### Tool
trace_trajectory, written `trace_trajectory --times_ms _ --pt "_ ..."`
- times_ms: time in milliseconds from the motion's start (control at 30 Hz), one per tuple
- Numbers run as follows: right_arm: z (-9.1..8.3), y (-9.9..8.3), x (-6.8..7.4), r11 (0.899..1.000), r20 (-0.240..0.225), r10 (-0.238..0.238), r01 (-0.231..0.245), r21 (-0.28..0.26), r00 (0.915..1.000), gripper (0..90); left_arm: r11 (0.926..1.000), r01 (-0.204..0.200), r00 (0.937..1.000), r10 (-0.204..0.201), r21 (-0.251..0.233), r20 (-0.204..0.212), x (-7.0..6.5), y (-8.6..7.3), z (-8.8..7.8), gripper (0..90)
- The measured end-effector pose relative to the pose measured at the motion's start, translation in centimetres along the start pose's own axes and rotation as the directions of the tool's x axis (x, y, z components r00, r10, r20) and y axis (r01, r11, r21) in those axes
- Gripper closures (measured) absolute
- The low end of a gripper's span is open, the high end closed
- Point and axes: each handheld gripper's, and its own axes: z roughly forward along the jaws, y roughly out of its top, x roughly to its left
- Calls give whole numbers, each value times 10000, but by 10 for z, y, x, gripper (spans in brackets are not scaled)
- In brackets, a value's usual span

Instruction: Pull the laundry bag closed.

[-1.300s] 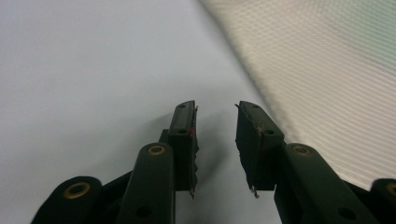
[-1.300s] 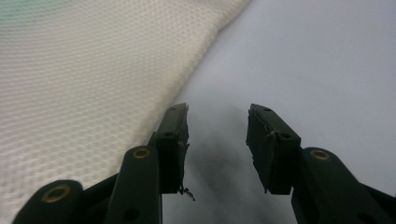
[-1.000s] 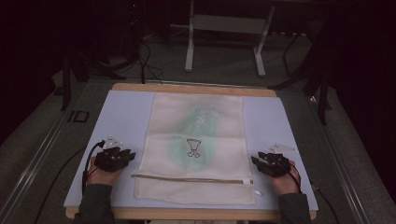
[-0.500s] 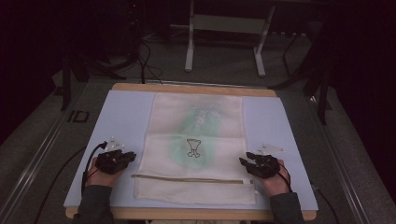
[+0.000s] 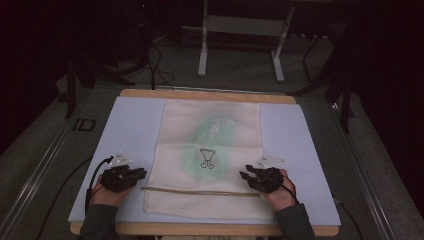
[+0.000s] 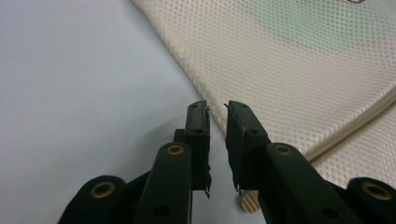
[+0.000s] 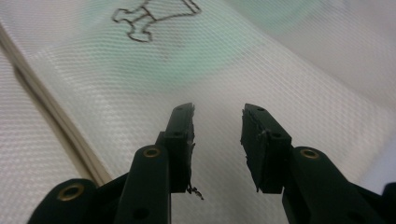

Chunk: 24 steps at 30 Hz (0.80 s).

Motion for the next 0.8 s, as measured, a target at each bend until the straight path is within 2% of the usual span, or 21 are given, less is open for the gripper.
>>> trace_trajectory --times_ms 100,300,467,700,800 --pt "2 6 6 9997 -160 -251 250 -47 9996 650 10000 -45 9999 45 -2 141 0 1 1 788" --pt "8 21 22 9967 -688 -805 798 -126 9944 658 9989 -372 9987 361 297 372 0 6 10 787" --pt "13 31 28 9950 -923 -987 971 -215 9908 661 9976 -616 9971 601 303 465 0 9 13 787" --pt "21 41 44 9904 -1384 -1382 1356 -276 9807 666 9965 -806 9948 790 237 642 -1 10 14 777" --pt "27 48 54 9851 -1591 -1718 1697 -270 9722 670 9960 -857 9941 837 269 696 2 11 16 776"
